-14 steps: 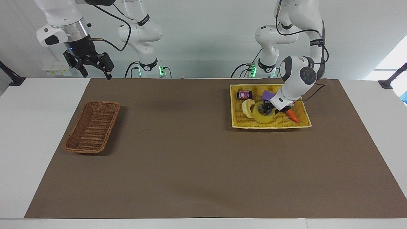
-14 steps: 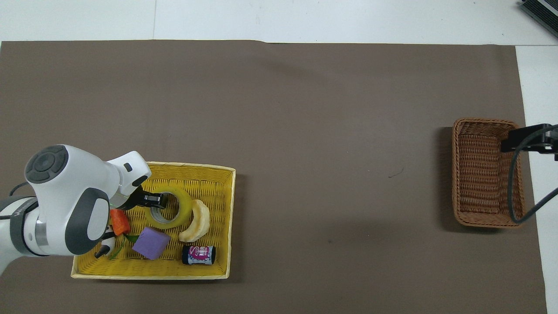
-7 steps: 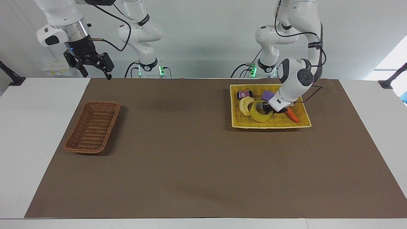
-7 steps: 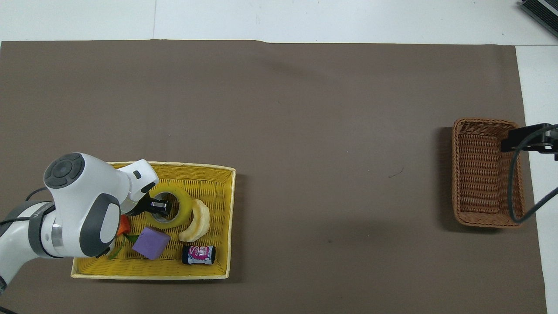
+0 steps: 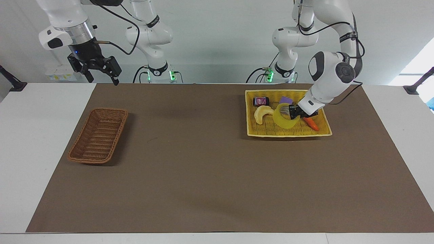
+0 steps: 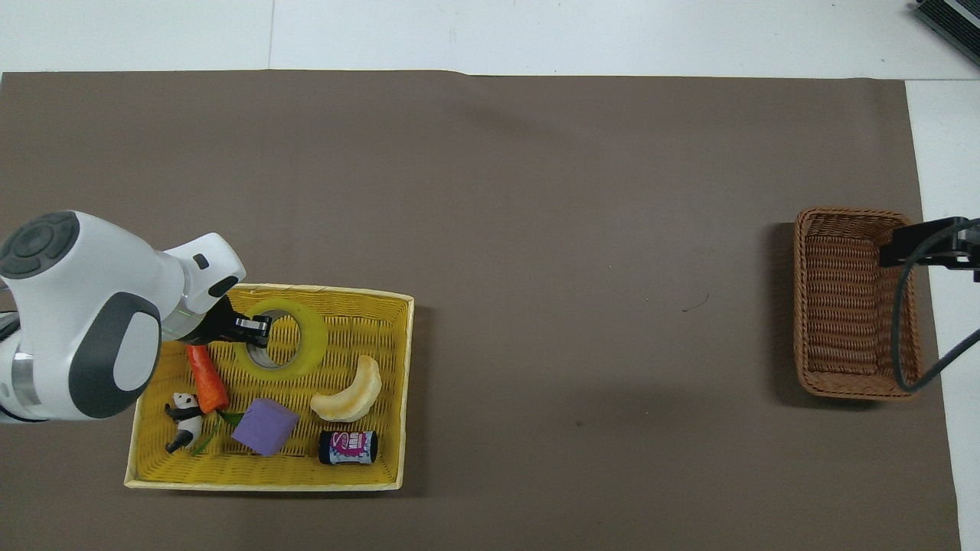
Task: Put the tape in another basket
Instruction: 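Grasp the yellow tape roll with the left gripper and lift it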
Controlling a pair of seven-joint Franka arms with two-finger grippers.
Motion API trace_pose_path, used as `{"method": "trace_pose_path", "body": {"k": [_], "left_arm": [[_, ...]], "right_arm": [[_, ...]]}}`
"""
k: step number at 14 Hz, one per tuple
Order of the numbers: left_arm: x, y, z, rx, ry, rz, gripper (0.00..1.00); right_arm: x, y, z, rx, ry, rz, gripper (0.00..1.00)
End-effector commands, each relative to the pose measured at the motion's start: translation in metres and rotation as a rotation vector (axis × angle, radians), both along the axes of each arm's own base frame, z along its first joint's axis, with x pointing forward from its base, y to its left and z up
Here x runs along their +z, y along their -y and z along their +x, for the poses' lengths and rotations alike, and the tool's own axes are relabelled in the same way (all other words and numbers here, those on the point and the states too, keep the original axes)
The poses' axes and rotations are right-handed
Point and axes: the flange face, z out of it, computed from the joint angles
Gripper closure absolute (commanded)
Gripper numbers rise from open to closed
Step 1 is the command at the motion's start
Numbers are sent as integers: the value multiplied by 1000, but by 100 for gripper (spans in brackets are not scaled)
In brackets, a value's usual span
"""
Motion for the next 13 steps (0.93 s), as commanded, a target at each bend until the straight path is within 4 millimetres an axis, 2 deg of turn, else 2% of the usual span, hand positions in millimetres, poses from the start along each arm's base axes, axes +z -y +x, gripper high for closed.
{"method": "trace_pose_path", "body": {"k": [1, 3, 5, 9, 13], "left_arm": [[36, 3, 9, 39, 40, -12, 100], [52, 11, 18, 56, 69, -17, 100], [58, 21, 22, 79, 78, -17, 100], [67, 71, 13, 120, 66, -64, 100], [74, 141, -8, 192, 54, -74, 100]], "right_arm": [[0, -1, -4, -10, -10, 26, 0], [0, -1, -4, -10, -12, 26, 0], [0, -1, -4, -10, -12, 26, 0], [0, -1, -4, -10, -12, 26, 0], [0, -1, -4, -10, -10, 26, 0]]}}
